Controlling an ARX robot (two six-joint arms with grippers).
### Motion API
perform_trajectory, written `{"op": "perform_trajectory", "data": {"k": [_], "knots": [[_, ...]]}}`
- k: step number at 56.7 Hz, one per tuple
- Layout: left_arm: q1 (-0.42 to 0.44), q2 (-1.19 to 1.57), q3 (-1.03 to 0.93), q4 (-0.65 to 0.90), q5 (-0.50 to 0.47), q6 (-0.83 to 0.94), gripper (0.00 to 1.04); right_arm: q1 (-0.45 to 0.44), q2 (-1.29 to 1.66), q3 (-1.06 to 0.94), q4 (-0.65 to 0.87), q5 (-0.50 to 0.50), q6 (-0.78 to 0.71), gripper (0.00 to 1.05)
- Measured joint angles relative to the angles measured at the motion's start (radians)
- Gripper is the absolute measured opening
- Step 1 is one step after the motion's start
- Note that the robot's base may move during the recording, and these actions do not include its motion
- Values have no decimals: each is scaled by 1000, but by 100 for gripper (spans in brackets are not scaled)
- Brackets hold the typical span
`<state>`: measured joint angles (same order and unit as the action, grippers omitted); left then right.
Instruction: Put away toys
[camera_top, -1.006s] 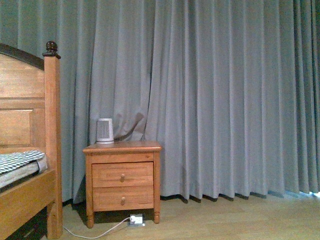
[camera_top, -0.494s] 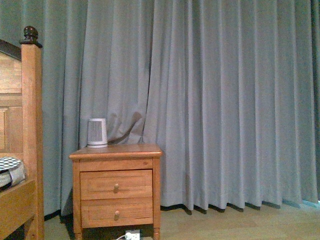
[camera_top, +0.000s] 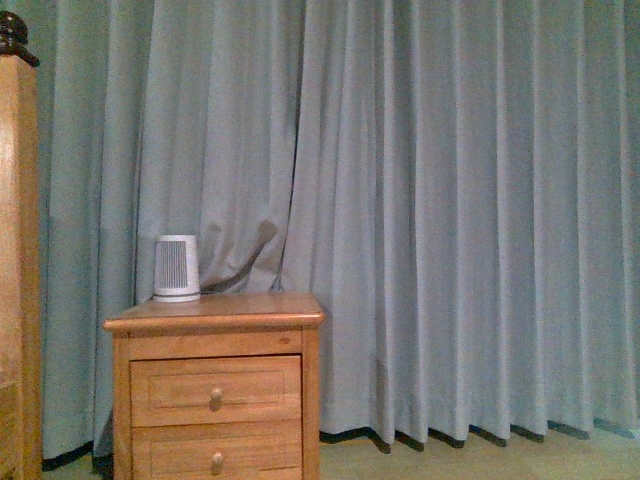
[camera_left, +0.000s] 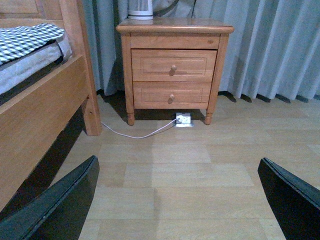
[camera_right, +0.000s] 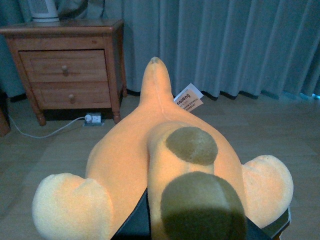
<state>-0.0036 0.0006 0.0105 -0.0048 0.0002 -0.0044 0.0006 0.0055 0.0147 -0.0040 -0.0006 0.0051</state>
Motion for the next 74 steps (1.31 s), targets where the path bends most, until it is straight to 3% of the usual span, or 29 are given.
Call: {"op": "perform_trajectory", "data": {"k": [74], "knots": [[2, -1, 0, 0, -5, 0, 98, 0, 1, 0, 0, -8, 0, 13]]}}
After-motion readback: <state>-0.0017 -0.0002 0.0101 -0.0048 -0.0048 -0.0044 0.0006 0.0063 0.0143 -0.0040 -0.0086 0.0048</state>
